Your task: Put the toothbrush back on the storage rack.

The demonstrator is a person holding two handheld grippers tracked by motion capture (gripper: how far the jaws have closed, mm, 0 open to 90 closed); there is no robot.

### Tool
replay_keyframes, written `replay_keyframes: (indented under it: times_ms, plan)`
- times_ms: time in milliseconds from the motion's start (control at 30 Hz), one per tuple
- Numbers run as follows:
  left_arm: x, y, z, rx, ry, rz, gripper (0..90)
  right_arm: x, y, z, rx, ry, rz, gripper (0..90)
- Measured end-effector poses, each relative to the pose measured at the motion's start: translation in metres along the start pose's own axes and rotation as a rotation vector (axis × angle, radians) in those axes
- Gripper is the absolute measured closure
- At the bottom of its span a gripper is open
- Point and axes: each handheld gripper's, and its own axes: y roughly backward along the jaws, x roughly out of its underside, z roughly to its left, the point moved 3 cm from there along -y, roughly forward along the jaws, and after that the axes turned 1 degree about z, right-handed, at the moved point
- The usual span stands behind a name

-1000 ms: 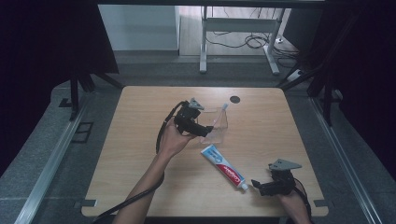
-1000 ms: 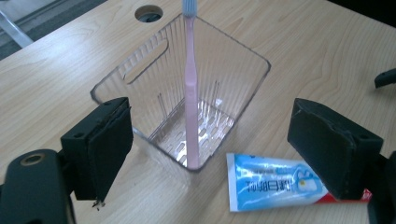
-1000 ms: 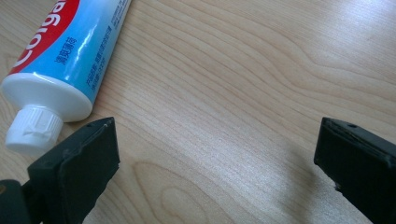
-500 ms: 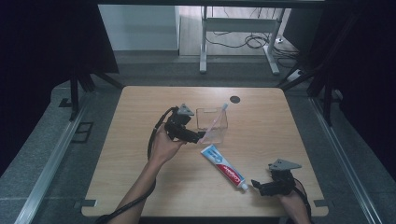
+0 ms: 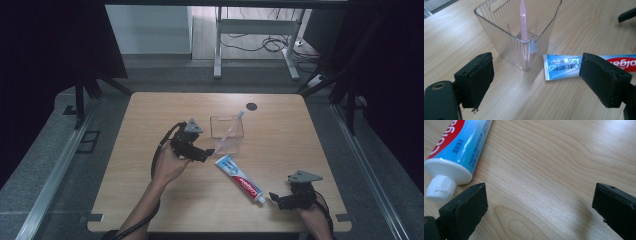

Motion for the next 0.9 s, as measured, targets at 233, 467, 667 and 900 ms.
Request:
replay_keyframes:
  times_ms: [233,467,667,900]
  plan:
    - [0.015,0.007,0.000,-0.002,0.009,0.014,12.7,0.000,0.000,0.000,0.005,0.000,-0.005,0.0]
    - [0.030,0.017,-0.003,0.004,0.021,-0.009,12.7,0.000,-0.001,0.001,0.001,0.007,-0.006,0.0]
    - [0.043,0.021,-0.006,0.003,0.022,-0.006,12.7,0.000,-0.001,0.002,-0.004,0.009,-0.006,0.0]
    - [0.058,0.025,-0.009,0.014,0.055,-0.001,12.7,-0.001,-0.001,0.003,-0.006,0.007,-0.003,0.0]
